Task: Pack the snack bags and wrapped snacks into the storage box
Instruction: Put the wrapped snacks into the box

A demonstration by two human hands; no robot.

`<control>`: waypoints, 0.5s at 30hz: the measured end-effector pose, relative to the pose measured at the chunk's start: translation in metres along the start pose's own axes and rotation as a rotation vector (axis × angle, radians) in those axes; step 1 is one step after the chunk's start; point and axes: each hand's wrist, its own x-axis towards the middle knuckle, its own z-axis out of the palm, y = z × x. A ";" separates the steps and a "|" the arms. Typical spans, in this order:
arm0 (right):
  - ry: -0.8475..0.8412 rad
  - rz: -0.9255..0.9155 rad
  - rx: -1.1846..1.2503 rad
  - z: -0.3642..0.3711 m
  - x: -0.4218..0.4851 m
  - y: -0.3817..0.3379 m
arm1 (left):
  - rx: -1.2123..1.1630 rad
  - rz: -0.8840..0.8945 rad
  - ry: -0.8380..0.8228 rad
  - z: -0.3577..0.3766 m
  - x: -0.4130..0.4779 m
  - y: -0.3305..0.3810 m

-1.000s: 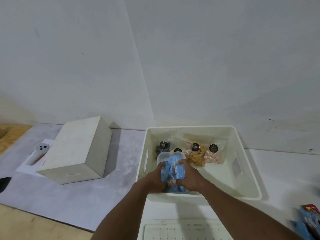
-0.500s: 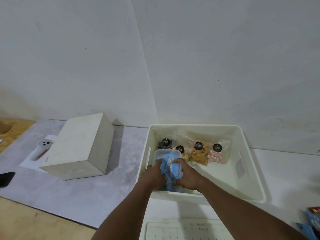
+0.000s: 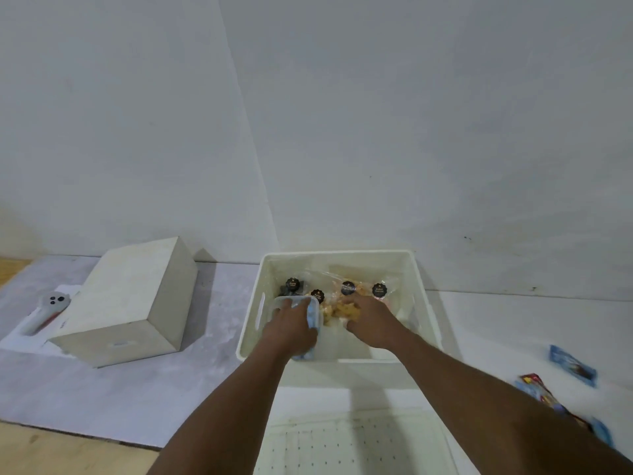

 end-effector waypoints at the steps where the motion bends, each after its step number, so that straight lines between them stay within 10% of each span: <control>1: 0.059 -0.001 0.007 -0.009 -0.010 0.004 | 0.001 0.031 0.022 0.002 -0.004 0.012; 9: 0.511 0.039 -0.023 -0.085 -0.101 0.067 | -0.064 0.342 0.254 0.045 -0.053 0.131; 15: 0.532 0.137 -0.045 -0.119 -0.184 0.169 | -0.018 0.505 0.271 0.120 -0.102 0.206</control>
